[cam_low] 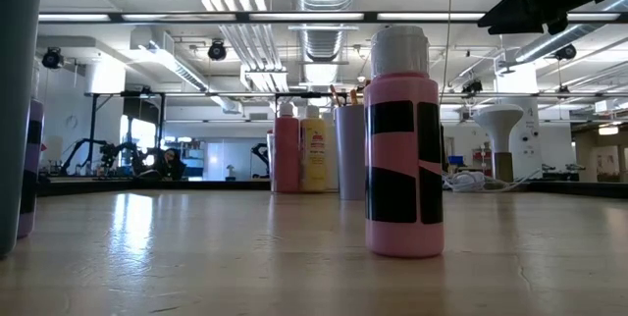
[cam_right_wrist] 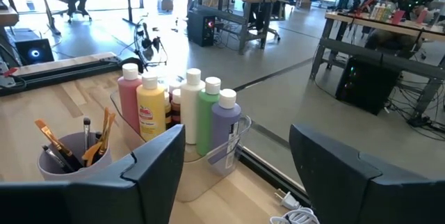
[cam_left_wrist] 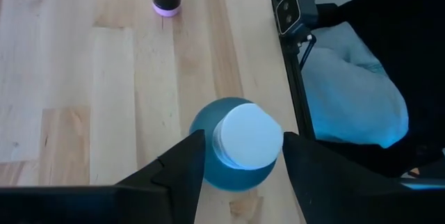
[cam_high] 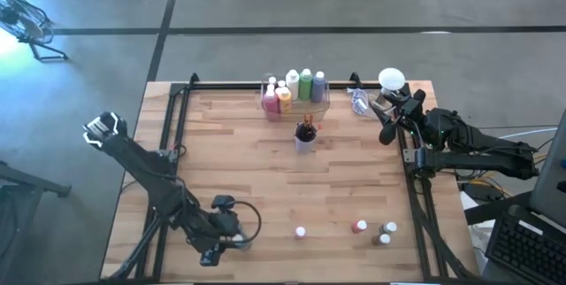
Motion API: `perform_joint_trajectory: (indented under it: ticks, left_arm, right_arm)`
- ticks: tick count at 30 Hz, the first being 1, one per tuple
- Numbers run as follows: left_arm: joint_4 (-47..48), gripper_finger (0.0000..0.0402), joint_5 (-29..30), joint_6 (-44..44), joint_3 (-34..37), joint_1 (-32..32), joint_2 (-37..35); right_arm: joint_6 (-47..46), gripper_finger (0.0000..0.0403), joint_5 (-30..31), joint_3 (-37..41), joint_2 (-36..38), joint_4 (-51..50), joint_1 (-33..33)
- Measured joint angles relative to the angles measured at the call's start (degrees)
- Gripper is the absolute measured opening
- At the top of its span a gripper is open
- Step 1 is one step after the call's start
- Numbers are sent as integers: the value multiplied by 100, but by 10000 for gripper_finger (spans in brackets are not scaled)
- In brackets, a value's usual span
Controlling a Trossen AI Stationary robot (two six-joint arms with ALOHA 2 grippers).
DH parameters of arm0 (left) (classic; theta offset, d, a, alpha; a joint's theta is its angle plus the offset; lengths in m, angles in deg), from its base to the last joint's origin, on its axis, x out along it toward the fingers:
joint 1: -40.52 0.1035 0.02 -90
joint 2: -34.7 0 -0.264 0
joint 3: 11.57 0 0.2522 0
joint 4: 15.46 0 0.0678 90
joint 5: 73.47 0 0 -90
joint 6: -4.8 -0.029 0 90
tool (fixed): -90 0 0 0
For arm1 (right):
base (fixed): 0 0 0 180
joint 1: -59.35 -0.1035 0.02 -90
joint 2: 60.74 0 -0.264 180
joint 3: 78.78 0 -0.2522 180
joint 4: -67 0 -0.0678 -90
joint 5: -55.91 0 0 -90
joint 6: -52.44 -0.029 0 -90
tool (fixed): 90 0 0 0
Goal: Pick & Place Paint Supplies
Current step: Put the purple paint bottle into the transparent bin
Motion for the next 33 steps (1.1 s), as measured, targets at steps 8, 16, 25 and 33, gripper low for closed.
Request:
perform_joint_trajectory:
  ticks: [8, 16, 25, 33]
  left_arm:
    - [-238, 204, 24, -85, 0, 0, 123]
    - [-272, 202, 176, -136, 0, 0, 132]
    - [-246, 202, 542, -219, 7, 2, 133]
    - [-245, 191, 544, -316, 9, 2, 131]
  right_arm:
    - [1, 233, 0, 0, 0, 1, 0]
    - [4, 220, 0, 0, 0, 1, -1]
    - [5, 235, 0, 0, 0, -1, 0]
    - [6, 264, 0, 0, 0, -1, -1]
